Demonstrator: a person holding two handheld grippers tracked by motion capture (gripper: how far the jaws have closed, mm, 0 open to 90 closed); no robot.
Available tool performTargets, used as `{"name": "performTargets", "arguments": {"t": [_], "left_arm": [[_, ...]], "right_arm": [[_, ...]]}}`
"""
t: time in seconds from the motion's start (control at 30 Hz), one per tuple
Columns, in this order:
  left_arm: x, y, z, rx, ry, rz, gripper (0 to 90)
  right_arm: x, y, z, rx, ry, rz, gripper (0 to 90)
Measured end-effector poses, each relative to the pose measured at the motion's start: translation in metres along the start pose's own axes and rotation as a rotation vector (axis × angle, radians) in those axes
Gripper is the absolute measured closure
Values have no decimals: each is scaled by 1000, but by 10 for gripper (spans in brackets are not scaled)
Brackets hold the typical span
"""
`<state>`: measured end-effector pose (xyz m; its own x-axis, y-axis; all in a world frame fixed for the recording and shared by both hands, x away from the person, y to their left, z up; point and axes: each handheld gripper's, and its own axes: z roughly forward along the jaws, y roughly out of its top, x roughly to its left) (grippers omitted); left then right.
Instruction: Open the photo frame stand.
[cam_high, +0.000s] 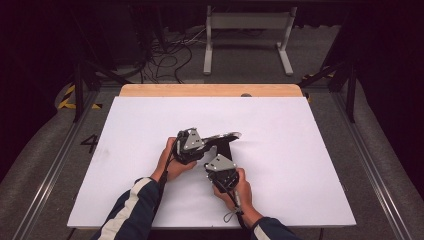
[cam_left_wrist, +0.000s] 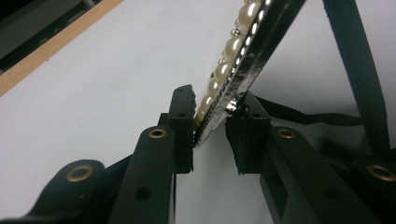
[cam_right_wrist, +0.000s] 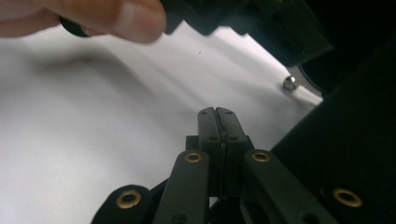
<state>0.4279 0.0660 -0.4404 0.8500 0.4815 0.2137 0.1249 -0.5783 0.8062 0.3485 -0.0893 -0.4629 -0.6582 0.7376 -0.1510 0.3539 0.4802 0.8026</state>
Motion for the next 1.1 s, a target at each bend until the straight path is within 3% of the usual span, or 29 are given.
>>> {"name": "performTargets", "arguments": {"t": [0.97, 1.1], "left_arm": [[-1, 1, -1, 15, -1, 22, 763], [-1, 2, -1, 25, 4, 40, 767]], "right_arm": [[-9, -1, -3, -1, 6, 30, 900], [-13, -1, -4, -9, 43, 88, 900]]}}
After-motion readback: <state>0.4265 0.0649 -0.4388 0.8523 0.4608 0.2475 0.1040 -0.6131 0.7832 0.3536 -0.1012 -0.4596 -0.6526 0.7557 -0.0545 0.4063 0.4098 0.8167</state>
